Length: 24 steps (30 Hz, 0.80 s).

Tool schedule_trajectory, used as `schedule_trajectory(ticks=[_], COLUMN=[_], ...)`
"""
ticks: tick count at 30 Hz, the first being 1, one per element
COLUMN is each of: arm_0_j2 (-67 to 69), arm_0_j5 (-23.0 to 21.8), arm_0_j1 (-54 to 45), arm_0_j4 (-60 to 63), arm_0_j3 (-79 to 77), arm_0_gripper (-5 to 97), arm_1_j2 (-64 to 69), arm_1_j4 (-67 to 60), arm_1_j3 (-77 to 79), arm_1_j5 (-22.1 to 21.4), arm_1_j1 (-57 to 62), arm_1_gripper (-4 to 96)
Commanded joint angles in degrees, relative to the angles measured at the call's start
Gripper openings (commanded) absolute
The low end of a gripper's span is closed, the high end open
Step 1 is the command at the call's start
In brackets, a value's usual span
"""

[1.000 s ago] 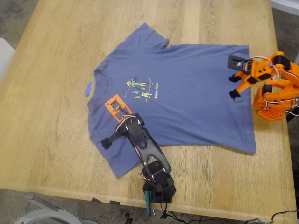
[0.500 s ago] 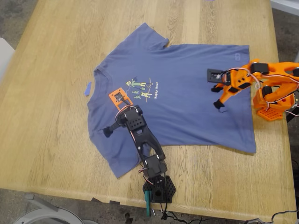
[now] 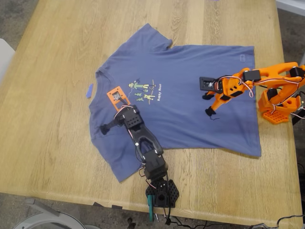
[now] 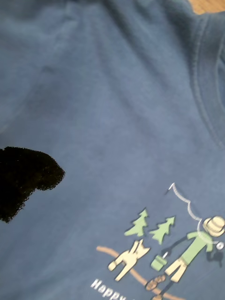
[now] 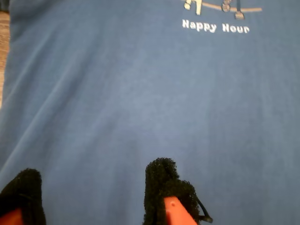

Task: Fold a T-shirt

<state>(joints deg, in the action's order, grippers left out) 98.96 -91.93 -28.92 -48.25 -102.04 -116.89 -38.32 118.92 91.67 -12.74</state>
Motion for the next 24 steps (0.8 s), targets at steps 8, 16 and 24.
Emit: schedule_trajectory(ticks=[8,16,24], arm_0_j2=[-6.24,-13.1,-21.36], arm_0_j5=[2.46,4.22,4.92], arm_0_j1=[-2.29,-5.27,-5.54], arm_0_j4=[13.62,21.18,25.31], arm_0_j3=[3.87,6.5,13.62], arm_0_gripper=[78,77,76], arm_1_j2=[5.54,10.28,14.5], arm_1_j4=[5.98,10.55,14.77], arm_1_j3=[-6.59,-7.03,-7.65], arm_1_j5=[-0.53,-1.93,-2.81], arm_1_j1=[-1.49,-4.22,-5.19], arm_1_gripper=[30.6,29.0,27.8])
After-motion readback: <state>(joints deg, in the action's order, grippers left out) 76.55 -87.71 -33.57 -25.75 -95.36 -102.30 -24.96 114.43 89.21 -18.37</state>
